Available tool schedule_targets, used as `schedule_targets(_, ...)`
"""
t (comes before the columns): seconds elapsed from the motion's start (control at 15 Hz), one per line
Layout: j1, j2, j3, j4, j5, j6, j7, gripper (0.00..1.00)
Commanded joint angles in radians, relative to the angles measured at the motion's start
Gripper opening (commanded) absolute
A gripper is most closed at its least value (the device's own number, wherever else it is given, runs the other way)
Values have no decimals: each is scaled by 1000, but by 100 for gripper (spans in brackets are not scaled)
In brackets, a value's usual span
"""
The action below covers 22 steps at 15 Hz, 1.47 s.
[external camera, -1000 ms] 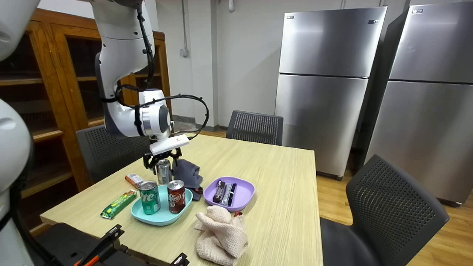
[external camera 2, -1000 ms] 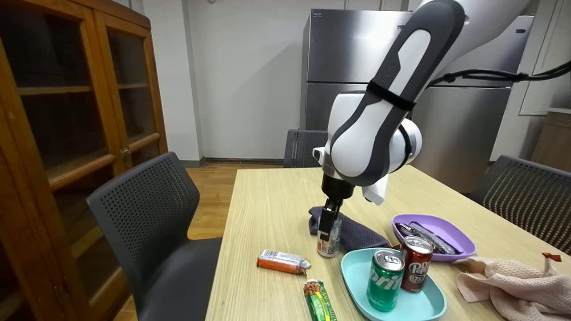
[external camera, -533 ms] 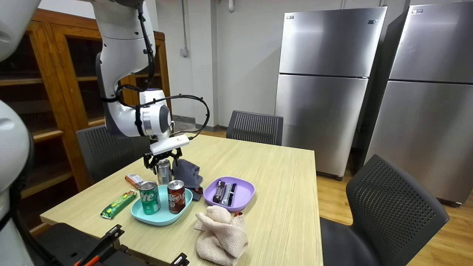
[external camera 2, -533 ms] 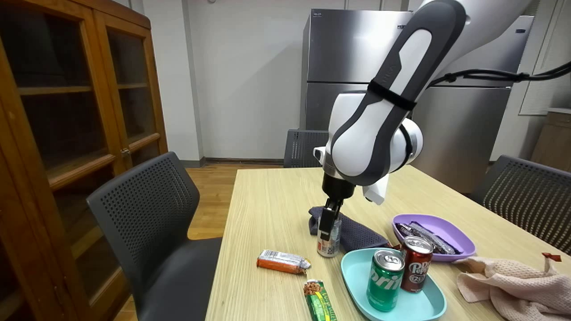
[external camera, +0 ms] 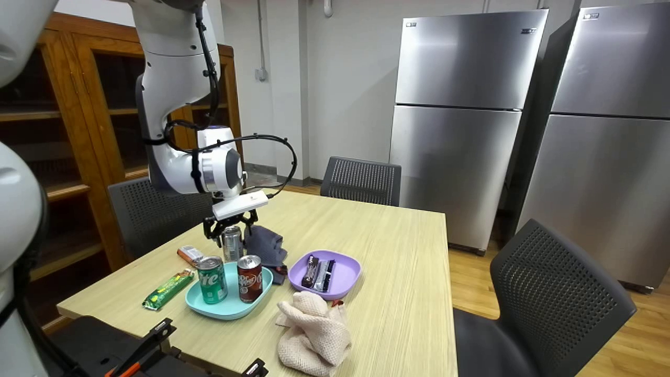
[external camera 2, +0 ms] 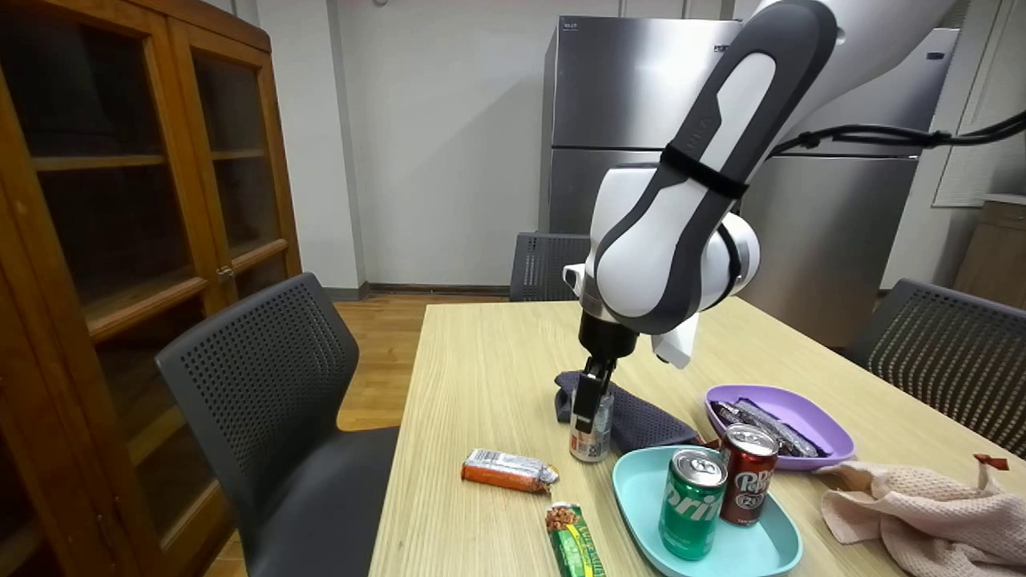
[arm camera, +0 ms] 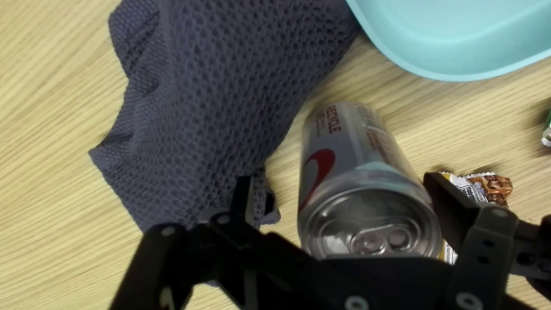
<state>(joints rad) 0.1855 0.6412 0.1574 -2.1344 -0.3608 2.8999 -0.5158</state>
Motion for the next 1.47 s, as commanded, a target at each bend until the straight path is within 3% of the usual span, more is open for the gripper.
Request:
schedule_targets(0.0, -2, -16, 2, -18, -30, -6, 15, 100)
schedule_targets(0.13, -8, -13, 8, -19, -29, -6, 7, 100)
schedule_targets(0.2, -5, -14, 3, -21, -36, 3, 6, 75)
schedule_targets(0.27, -6, -14, 2, -23, -42, 11, 0, 74)
schedule_targets(0.53, -11, -11, 6, -22, -65, 15, -10, 42)
schedule_targets(0.6, -15, -10, 10, -21, -66, 16, -14, 39)
schedule_targets(1.07, -37, -97, 30, -74, -111, 52, -70, 39)
schedule_targets(1.4, -137, -186, 142, -180, -86, 101, -203, 39)
